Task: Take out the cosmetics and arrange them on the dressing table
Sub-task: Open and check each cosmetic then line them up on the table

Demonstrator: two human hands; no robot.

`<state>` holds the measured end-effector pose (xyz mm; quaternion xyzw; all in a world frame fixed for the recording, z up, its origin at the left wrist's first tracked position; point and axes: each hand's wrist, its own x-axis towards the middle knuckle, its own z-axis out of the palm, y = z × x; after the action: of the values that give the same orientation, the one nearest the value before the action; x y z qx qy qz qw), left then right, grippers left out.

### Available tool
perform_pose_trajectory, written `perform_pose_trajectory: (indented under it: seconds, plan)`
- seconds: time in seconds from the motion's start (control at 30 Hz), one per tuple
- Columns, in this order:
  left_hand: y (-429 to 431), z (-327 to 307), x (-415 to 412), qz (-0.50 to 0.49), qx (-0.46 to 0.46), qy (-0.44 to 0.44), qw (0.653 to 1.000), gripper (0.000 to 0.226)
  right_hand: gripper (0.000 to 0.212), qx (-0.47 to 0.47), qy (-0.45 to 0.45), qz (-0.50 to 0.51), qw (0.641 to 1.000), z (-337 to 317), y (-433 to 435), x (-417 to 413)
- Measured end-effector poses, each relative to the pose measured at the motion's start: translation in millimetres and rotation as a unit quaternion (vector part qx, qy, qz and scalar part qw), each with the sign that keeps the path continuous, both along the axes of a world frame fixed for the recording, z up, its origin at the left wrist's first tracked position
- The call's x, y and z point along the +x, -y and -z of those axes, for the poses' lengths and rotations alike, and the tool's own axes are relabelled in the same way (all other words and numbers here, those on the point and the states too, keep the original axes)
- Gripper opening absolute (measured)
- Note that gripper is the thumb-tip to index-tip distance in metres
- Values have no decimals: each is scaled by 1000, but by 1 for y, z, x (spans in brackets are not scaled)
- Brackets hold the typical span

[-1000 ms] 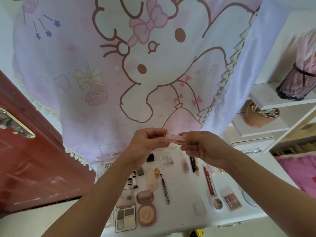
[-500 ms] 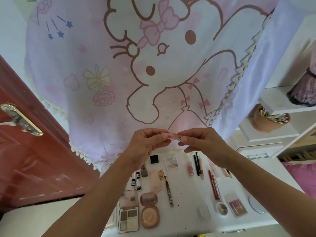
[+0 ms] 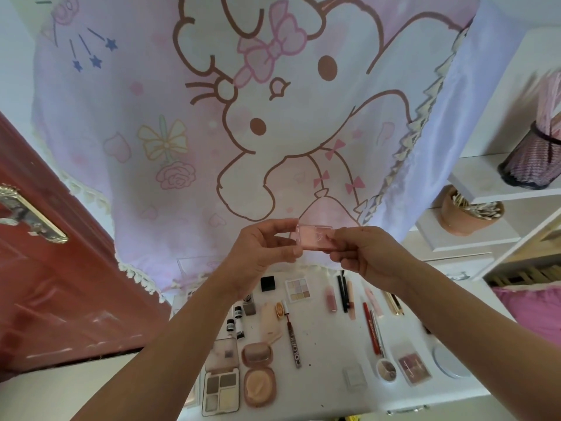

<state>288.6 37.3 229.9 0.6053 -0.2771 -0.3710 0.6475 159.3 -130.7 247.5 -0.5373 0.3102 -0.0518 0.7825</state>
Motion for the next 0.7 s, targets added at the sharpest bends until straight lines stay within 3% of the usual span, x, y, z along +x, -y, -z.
perform_pose_trajectory:
  seconds: [0.23,0.47,0.7]
  plan:
    - [9,-2,-4,-1,-20,15,1000,47,17,34,-12,-11,999,-2,6,-3]
    - [12,-1,-3,-29,-44,-48,997,44,18,17,-3,-37,999,-2,7,-1]
    - [4,-1,6,-50,-58,-83,994,33,21,-123,21,-103,987,-5,7,0]
